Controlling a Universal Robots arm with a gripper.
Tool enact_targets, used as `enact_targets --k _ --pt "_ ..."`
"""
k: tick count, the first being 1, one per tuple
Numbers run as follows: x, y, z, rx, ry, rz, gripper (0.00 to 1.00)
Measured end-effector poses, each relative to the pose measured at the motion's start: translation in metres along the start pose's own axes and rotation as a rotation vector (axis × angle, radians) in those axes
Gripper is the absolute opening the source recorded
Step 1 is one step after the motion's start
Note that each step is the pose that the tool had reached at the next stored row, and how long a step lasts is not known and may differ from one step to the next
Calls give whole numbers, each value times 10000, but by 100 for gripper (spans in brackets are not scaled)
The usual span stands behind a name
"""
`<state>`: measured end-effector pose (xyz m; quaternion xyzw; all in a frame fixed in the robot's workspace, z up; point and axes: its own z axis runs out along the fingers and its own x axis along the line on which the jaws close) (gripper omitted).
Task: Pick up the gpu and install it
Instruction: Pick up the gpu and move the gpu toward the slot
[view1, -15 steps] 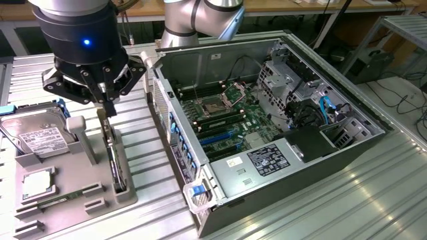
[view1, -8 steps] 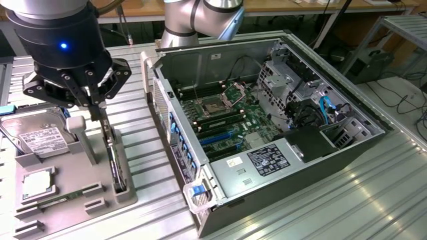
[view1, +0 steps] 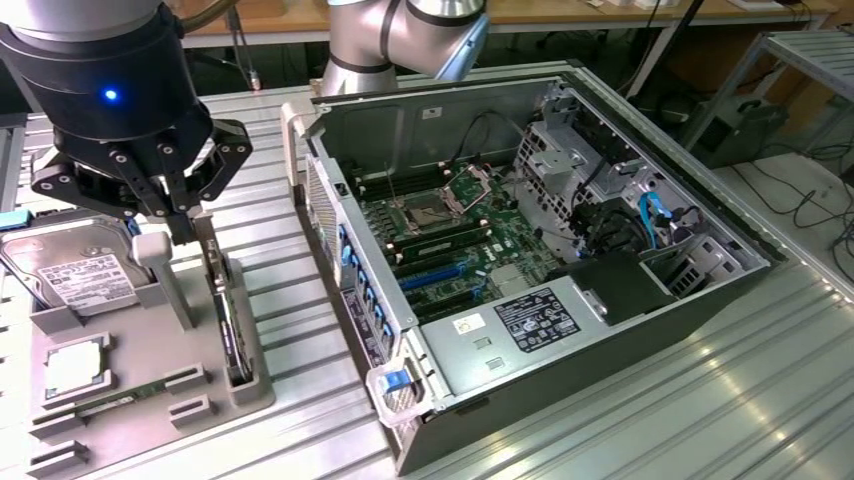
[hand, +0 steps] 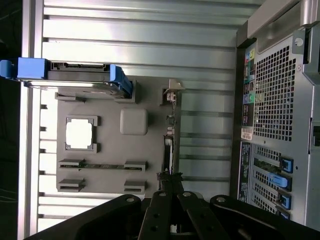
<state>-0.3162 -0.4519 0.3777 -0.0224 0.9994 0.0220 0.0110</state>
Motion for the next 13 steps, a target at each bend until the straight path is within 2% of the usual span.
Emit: enact_targets --k 12,13 --pt "0 0 0 0 0 0 11" --pt "1 0 0 0 -1 0 17"
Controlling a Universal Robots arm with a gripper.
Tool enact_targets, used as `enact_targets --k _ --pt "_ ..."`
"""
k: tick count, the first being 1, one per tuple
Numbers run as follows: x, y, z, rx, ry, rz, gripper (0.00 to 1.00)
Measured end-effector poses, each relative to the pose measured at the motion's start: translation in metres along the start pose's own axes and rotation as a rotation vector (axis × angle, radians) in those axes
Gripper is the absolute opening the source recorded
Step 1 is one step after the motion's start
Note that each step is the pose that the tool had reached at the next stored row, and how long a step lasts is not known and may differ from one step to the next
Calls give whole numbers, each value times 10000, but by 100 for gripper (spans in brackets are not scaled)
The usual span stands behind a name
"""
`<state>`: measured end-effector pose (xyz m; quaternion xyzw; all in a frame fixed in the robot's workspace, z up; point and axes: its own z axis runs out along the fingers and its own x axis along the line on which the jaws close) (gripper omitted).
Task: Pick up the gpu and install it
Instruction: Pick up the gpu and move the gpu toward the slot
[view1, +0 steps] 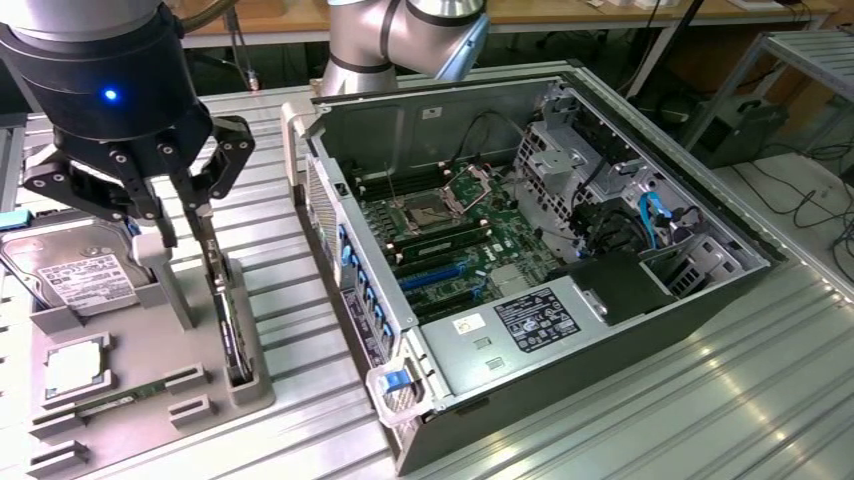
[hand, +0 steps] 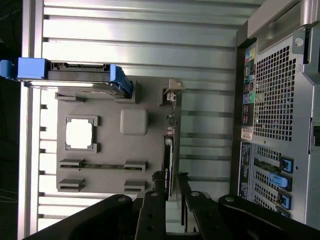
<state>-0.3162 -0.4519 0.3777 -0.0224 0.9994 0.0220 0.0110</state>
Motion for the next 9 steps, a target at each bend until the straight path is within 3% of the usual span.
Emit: enact_targets --k 1,4,5,6,9 --pt "0 0 -1 1 1 0 29" --pt "0 0 0 1 0 0 48" --pt "0 0 0 0 1 0 48" --pt "0 0 0 0 1 0 54" --pt "0 0 0 0 0 0 54"
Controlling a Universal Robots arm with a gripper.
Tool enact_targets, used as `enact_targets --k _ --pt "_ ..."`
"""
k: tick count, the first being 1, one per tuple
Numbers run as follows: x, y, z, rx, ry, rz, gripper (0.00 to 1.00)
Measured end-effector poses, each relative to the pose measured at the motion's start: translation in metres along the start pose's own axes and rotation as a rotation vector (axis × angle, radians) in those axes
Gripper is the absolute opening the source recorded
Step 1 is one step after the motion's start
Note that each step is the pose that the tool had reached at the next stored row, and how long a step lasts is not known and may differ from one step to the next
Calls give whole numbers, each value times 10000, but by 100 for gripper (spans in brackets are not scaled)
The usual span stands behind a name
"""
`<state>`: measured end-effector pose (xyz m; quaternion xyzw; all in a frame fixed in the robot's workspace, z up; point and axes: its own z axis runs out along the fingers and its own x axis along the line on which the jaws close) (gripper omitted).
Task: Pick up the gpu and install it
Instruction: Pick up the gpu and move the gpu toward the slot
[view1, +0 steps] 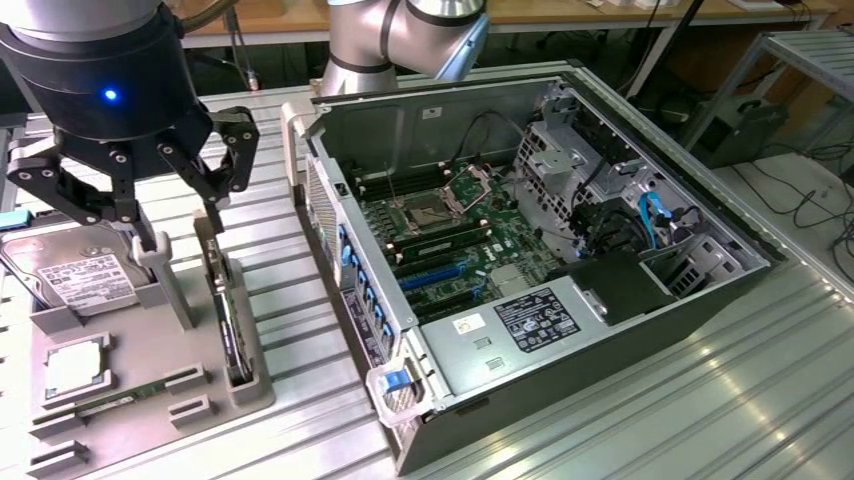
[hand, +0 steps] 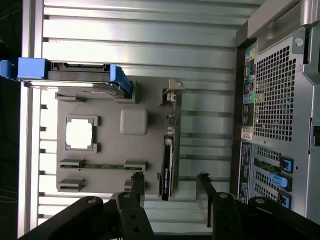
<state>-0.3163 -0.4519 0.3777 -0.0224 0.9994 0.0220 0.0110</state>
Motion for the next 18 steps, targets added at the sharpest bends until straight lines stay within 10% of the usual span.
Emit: enact_targets --k 18 --pt "5 -10 236 2 -16 12 68"
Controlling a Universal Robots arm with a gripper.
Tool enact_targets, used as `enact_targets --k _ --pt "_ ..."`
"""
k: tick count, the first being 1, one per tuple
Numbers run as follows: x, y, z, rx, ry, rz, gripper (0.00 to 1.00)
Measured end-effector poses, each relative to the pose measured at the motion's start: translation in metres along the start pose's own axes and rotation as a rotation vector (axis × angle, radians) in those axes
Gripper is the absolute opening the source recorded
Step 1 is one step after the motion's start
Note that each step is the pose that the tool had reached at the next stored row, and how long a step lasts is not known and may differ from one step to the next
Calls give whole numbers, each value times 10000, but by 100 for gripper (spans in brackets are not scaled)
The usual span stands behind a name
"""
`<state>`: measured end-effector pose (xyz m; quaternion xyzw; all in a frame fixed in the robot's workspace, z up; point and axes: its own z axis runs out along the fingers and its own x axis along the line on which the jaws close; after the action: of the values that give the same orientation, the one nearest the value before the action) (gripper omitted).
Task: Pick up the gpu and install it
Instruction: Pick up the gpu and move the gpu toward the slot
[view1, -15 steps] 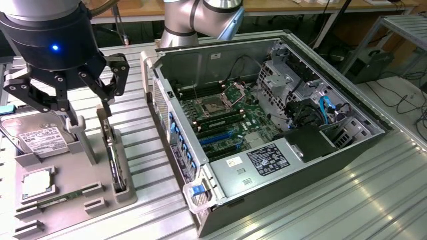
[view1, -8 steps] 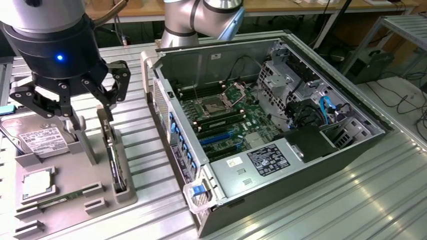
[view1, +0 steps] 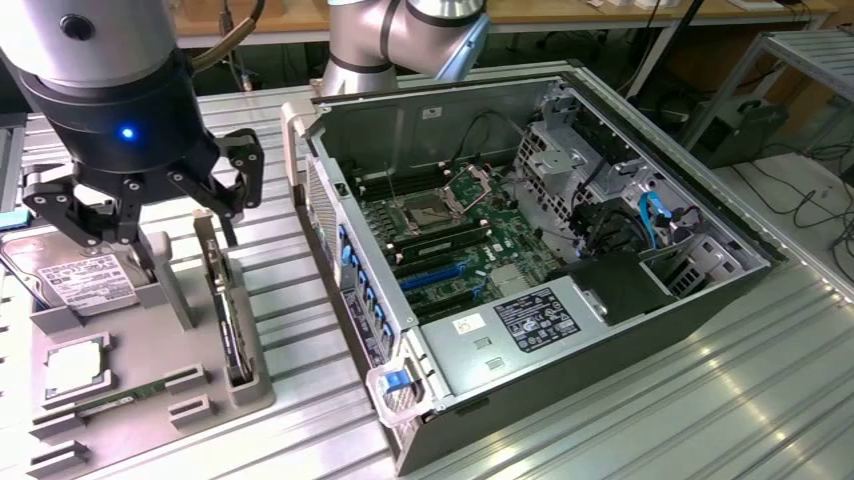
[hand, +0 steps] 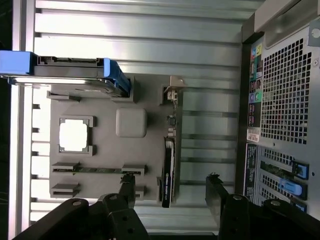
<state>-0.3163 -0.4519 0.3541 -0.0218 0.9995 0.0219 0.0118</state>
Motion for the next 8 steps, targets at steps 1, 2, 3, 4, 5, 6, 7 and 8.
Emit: enact_targets --k 1,2,3,4,5,6,7,8 --pt "0 0 13 -1 -1 0 68" --pt "1 -1 26 0 0 0 68" --pt "1 -2 41 0 1 -1 68" --pt "1 -2 58 0 1 0 68" --pt "2 -3 74 0 0 0 68" --pt "2 -3 87 0 1 0 68" --pt "2 -5 109 0 0 0 68" --pt "3 -5 124 0 0 0 68"
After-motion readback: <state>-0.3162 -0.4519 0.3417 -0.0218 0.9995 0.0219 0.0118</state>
